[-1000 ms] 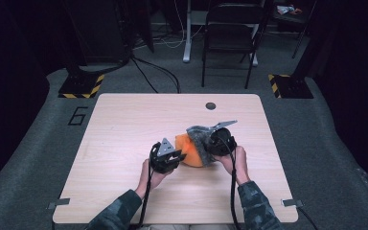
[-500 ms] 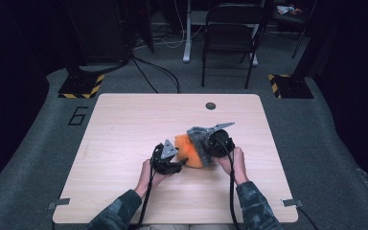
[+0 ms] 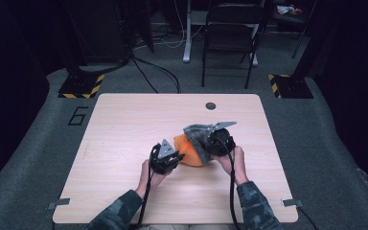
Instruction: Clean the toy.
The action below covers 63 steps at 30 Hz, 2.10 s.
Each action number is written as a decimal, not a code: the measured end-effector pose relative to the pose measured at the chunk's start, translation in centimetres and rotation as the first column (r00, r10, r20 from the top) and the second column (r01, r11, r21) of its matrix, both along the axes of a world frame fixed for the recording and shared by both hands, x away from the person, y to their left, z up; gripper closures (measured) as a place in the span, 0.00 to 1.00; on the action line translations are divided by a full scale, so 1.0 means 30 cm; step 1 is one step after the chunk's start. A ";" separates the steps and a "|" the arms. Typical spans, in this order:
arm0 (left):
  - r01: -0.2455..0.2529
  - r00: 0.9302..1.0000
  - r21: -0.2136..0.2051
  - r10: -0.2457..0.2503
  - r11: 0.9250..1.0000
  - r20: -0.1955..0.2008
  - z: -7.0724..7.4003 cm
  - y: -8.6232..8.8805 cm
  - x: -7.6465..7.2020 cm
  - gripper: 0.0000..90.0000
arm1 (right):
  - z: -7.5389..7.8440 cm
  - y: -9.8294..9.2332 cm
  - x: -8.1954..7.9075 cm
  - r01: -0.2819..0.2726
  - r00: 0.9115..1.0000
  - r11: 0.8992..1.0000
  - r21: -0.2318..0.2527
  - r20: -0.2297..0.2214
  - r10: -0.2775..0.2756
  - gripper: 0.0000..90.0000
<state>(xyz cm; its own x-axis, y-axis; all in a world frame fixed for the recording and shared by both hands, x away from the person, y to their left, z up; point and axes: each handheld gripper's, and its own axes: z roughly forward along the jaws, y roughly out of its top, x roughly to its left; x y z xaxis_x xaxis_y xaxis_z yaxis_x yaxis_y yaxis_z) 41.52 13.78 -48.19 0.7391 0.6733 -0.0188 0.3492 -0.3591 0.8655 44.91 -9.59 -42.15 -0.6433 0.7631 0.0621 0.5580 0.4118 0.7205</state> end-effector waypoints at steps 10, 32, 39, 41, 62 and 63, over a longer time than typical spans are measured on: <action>0.018 0.999 -0.028 -0.019 0.999 -0.039 0.018 -0.016 -0.012 0.88 | 0.054 0.047 -0.038 -0.041 0.998 0.999 0.034 0.043 0.040 0.84; 0.023 0.998 -0.017 -0.024 1.000 -0.050 -0.002 0.002 0.007 0.85 | -0.059 -0.049 0.039 0.033 0.995 0.999 -0.023 -0.089 -0.035 0.84; 0.027 0.999 -0.016 -0.028 0.999 -0.045 -0.003 0.001 0.007 0.85 | -0.104 -0.083 0.059 0.077 0.988 0.996 -0.039 -0.130 -0.082 0.84; 0.027 0.999 -0.022 -0.028 0.999 -0.047 -0.004 0.000 0.006 0.85 | -0.115 -0.090 0.063 0.087 0.987 0.995 -0.046 -0.135 -0.093 0.84; 0.025 0.998 -0.026 -0.026 0.999 -0.053 -0.008 0.007 0.008 0.86 | -0.017 -0.095 0.044 0.068 0.994 0.998 -0.005 -0.082 -0.068 0.83; 0.020 0.999 -0.027 -0.021 0.999 -0.047 -0.009 0.005 0.007 0.86 | -0.004 -0.086 0.038 0.059 0.996 0.998 0.011 -0.066 -0.059 0.83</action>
